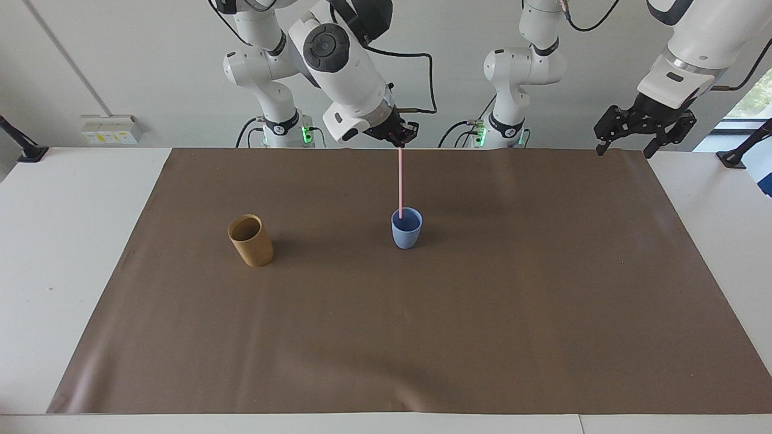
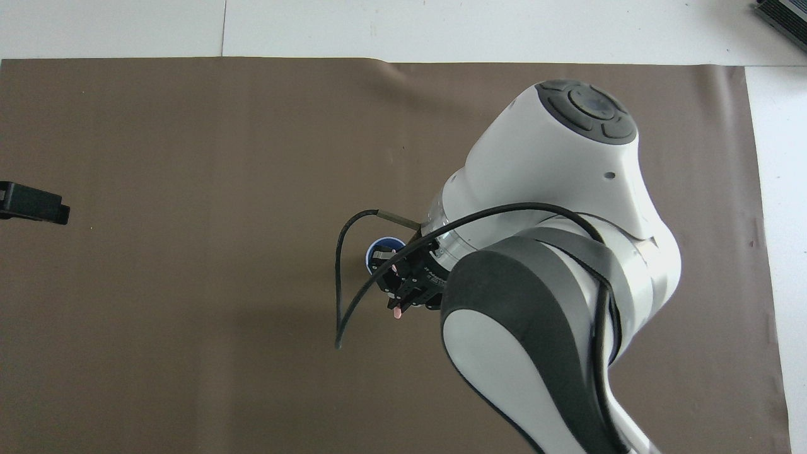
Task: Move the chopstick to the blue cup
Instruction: 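Carry the pink stick over the blue-lined cup with the right gripper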
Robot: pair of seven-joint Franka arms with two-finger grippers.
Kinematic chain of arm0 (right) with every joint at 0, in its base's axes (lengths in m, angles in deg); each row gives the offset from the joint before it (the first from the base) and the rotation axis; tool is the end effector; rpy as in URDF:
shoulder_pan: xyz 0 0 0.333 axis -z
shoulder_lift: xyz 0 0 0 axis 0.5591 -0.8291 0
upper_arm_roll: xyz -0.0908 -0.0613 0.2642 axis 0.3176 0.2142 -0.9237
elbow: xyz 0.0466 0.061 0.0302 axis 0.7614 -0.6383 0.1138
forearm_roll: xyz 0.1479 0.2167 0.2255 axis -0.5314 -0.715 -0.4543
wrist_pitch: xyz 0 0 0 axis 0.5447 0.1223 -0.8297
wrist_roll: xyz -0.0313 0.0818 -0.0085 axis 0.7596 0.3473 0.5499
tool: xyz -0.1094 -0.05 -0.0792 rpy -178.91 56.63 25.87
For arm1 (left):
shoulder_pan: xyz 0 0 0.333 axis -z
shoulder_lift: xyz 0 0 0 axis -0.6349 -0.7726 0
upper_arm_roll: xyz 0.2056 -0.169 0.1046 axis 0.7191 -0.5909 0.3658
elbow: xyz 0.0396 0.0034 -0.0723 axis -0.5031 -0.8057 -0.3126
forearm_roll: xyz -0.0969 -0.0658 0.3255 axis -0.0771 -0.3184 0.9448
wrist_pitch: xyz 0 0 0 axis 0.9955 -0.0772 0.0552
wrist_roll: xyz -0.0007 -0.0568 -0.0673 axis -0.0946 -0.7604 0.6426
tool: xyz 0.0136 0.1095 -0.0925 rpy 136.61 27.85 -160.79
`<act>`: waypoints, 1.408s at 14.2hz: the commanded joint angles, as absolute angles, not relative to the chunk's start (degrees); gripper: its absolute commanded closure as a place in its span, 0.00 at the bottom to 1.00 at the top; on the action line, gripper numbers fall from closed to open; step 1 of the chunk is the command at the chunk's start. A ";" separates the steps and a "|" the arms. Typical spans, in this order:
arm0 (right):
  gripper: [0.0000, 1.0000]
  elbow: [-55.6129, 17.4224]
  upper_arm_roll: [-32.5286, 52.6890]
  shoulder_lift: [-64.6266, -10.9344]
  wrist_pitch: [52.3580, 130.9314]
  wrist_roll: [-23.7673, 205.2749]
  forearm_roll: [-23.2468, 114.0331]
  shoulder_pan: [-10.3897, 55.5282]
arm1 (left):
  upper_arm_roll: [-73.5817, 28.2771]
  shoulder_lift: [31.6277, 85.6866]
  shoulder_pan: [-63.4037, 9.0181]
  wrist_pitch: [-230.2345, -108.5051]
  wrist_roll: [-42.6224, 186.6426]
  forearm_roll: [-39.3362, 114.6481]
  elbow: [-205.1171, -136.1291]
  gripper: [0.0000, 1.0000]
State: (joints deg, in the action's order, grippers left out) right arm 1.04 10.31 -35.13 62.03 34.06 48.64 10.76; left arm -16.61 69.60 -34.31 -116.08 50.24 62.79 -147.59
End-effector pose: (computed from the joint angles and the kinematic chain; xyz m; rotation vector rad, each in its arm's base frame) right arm 0.4474 0.3317 0.5050 -2.7383 0.4660 0.6090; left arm 0.4924 -0.0180 0.5871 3.1305 -0.2303 -0.0027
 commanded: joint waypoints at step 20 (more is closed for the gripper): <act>0.49 -8.77 10.16 -36.59 73.98 33.36 46.89 10.26 | -17.34 70.04 -35.10 -114.92 50.24 63.58 -147.12 0.00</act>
